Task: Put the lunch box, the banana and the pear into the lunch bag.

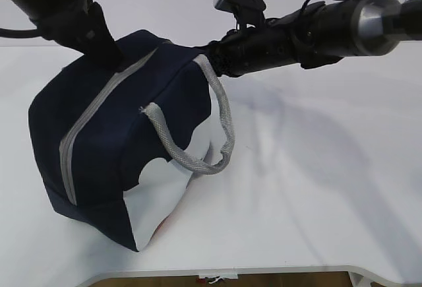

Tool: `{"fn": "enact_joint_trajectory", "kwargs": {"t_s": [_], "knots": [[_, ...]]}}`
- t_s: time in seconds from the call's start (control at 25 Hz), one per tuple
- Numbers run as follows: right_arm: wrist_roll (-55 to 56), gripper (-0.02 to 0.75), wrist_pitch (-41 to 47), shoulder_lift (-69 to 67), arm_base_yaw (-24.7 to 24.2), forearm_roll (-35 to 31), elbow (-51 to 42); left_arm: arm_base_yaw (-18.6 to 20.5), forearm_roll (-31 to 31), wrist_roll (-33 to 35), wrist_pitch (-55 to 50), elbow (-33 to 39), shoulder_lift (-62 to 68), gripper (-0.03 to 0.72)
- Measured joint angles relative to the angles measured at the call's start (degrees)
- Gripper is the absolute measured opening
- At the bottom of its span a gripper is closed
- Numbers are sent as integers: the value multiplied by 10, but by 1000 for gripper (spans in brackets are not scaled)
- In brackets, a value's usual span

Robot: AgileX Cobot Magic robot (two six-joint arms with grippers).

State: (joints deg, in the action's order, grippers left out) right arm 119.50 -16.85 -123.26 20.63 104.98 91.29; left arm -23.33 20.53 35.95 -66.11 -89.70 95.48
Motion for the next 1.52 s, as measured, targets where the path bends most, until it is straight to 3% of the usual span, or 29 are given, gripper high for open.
{"fn": "enact_joint_trajectory", "kwargs": {"t_s": [0.2,0.32,0.56,0.68,1.12,1.52], "knots": [[-12,344,0,17,-1,0,0,0,0,-4,0,0,0,46],[-31,363,0,35,-1,0,0,0,1,-8,-1,0,-2,118],[-46,366,-1,66,-1,0,0,0,5,-30,26,0,-4,356],[-47,366,-2,81,-1,0,0,0,5,-44,30,0,-4,430],[-91,366,-63,144,-1,0,0,0,-58,-101,-12,0,-35,455],[-97,366,-125,181,-1,0,0,0,-65,-148,-49,0,-80,422]]}}
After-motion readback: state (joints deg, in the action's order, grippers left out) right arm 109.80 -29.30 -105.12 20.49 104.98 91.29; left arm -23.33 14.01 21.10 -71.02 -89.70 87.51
